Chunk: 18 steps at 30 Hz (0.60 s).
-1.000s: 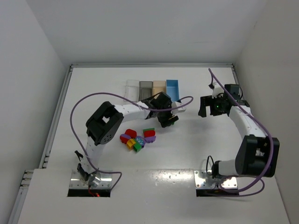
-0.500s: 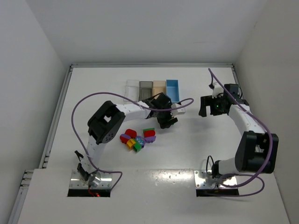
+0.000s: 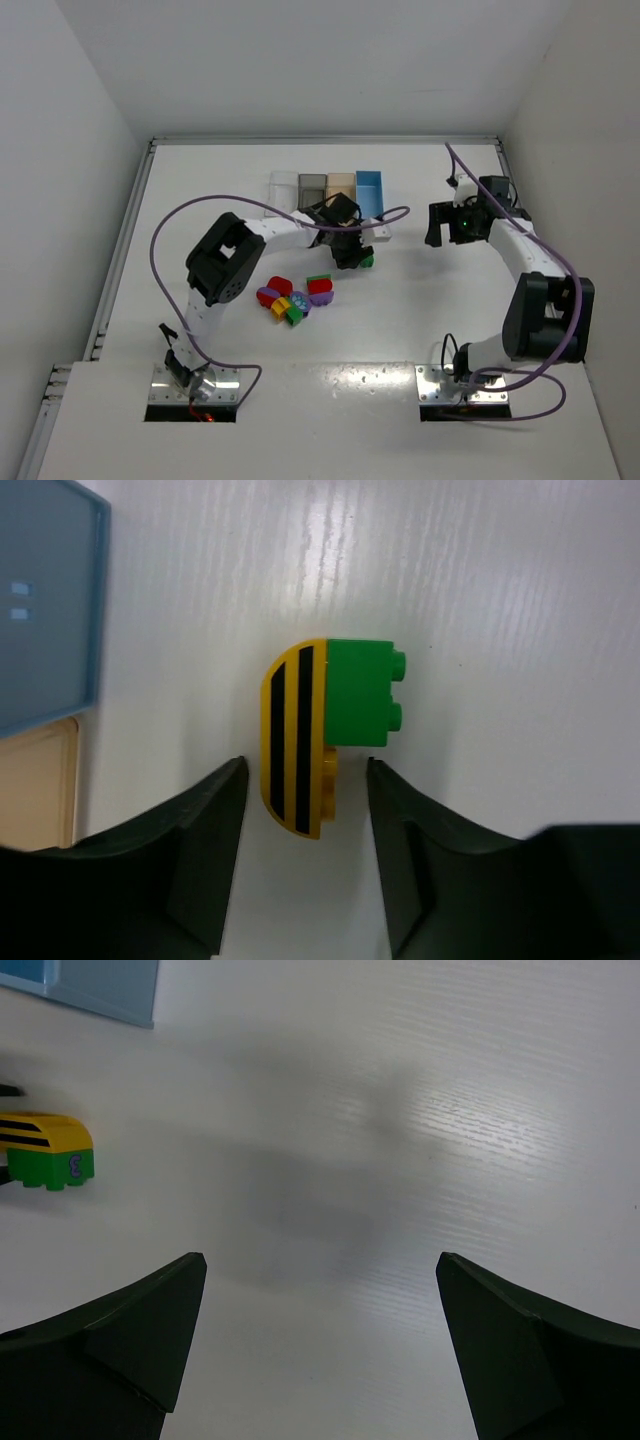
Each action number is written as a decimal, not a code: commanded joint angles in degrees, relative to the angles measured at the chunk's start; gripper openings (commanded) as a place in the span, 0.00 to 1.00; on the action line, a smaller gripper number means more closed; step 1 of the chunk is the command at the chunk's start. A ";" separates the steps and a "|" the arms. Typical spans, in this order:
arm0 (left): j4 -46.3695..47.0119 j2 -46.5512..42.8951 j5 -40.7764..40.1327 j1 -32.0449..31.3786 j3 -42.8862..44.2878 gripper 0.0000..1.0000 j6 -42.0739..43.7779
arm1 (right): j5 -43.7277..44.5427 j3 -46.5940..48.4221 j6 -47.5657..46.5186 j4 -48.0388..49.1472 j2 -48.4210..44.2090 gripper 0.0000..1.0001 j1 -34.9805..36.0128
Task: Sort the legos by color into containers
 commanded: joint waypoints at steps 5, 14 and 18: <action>-0.03 3.18 0.80 1.62 5.26 0.45 1.50 | -0.80 3.61 -0.61 1.55 1.11 0.99 -0.29; -0.03 3.80 3.00 1.63 6.58 0.43 -0.07 | -1.33 4.22 -0.61 1.55 2.17 0.99 -0.29; -0.03 2.75 3.00 1.63 5.89 0.06 -1.57 | -3.08 4.75 0.45 1.02 3.22 0.99 0.23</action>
